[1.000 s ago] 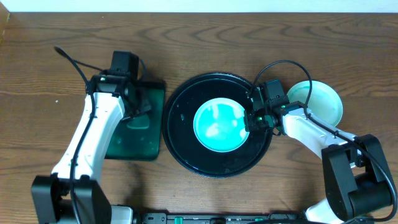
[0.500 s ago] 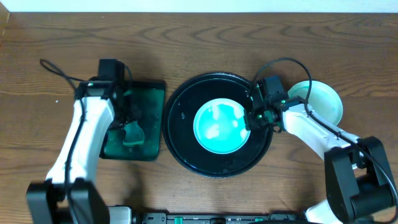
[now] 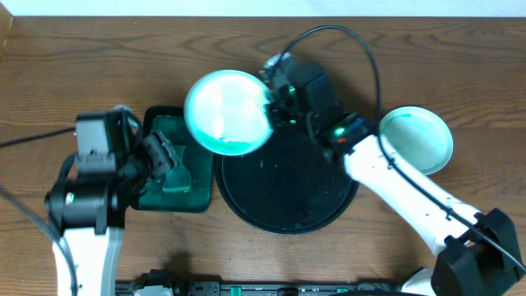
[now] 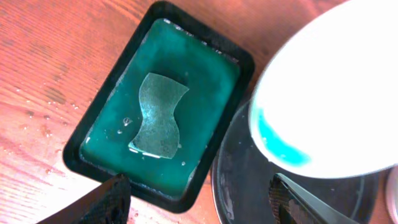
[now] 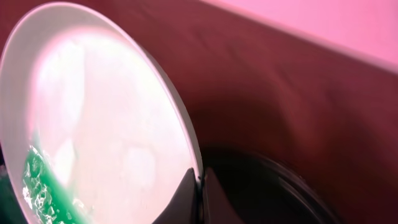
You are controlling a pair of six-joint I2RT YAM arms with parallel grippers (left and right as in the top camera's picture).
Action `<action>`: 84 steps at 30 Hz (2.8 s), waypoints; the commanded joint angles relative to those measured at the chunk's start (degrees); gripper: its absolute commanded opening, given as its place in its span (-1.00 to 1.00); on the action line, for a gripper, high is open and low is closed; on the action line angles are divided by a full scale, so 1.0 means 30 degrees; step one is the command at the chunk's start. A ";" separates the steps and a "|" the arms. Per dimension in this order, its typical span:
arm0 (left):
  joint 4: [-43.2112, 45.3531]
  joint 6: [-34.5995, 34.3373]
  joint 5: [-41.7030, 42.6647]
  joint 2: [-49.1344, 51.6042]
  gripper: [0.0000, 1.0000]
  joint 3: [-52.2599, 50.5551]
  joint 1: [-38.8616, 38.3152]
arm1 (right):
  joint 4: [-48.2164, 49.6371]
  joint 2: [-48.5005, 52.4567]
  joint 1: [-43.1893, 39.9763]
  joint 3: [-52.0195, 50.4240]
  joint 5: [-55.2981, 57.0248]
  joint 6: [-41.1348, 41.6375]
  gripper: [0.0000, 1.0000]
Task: Clean dirty plates on tray and stack at the side
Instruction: 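Lift the white plate with the right gripper and tilt it over the basin, then carry the white plate right and place it on the plate stack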
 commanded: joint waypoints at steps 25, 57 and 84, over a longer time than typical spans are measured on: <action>-0.0466 -0.0022 0.0226 -0.1559 0.58 0.0393 0.0058 | 1.1475 0.3082 0.7512 0.0255 1.0673 -1.3376 -0.98; -0.0466 -0.0022 0.0226 -0.1559 0.59 0.0393 0.0058 | 1.5941 0.2783 0.7657 0.0255 1.2823 -1.5701 -0.98; -0.0466 -0.0022 0.0226 -0.1559 0.59 0.0393 0.0058 | 0.8058 0.2783 0.3912 0.0255 0.9661 0.1574 -0.98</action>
